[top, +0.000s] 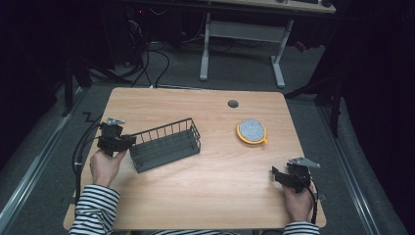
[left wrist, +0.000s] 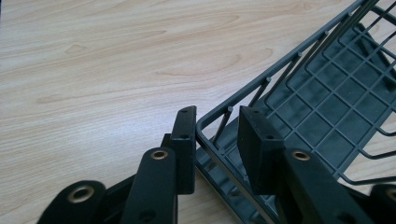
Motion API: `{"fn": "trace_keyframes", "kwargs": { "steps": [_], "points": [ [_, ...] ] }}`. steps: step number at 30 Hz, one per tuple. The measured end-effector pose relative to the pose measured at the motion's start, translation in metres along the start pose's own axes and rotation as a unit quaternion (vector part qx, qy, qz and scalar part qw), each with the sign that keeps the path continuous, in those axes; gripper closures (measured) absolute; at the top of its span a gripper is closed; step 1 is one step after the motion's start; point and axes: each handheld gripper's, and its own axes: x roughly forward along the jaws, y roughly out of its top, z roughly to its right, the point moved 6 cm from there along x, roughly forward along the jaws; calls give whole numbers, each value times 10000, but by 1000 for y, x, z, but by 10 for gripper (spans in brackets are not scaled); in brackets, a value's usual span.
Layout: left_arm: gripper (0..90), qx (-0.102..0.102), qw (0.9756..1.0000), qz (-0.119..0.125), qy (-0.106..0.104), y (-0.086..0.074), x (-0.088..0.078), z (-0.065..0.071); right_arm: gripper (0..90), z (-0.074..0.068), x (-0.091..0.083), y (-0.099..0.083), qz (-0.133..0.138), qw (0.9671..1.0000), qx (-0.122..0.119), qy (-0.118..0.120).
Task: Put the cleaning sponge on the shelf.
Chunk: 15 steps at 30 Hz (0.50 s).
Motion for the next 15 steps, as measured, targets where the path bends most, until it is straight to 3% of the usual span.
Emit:
{"fn": "trace_keyframes", "kwargs": {
  "steps": [15],
  "points": [
    [673, 1, 9996, 173, -219, -12, -6, 27, 340, 0, 0, 0, 13, 10000, -7, 12]
  ]
}}
